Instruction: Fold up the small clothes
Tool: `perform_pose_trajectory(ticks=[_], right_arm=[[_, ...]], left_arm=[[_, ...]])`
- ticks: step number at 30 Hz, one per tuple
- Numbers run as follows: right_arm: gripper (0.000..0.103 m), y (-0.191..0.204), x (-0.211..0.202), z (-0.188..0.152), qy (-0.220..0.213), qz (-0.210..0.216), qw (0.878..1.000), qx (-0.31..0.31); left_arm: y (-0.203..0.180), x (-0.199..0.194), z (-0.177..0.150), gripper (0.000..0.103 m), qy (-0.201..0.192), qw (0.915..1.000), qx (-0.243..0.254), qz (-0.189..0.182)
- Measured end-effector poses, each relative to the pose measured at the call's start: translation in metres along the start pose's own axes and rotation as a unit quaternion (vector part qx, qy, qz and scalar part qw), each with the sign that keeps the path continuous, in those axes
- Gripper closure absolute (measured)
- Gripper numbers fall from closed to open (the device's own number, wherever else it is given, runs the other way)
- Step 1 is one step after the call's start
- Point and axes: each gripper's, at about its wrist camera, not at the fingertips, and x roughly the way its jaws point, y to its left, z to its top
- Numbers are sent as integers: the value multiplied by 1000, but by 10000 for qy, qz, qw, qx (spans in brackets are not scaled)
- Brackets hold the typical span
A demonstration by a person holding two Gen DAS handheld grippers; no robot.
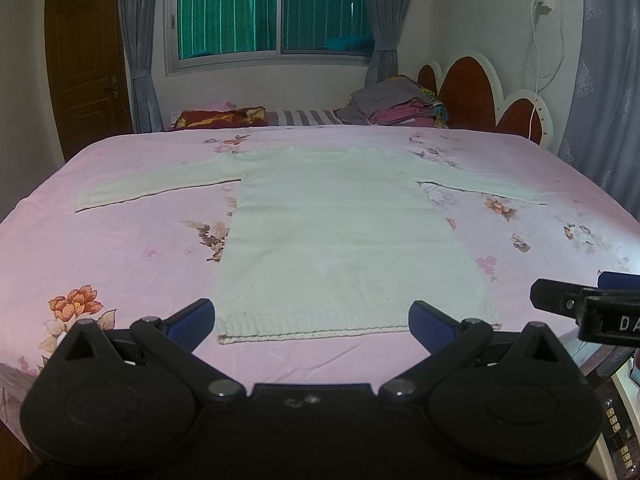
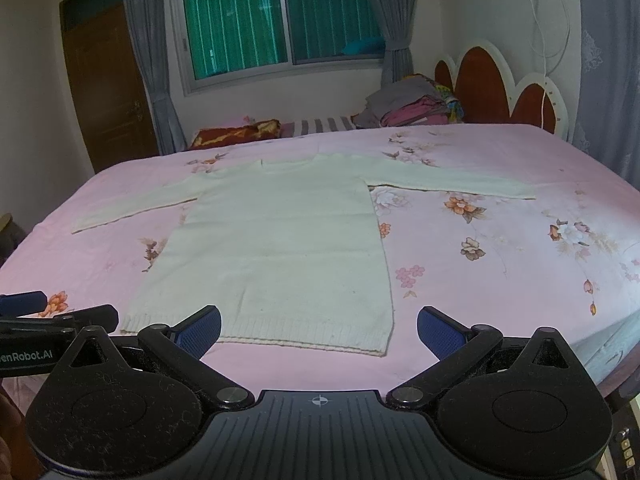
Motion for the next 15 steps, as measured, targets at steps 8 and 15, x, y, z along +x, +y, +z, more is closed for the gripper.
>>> perform_pose_trajectory(ticks=[8,15], right_arm=[[0,1,-1,0,10,7,10000,14],[0,2,-2,0,-8,-10,10000,28]], left_arm=[[0,0,-1,0,-12,10000,9,9],[1,-1,-2,0,-22,10000,15,10]])
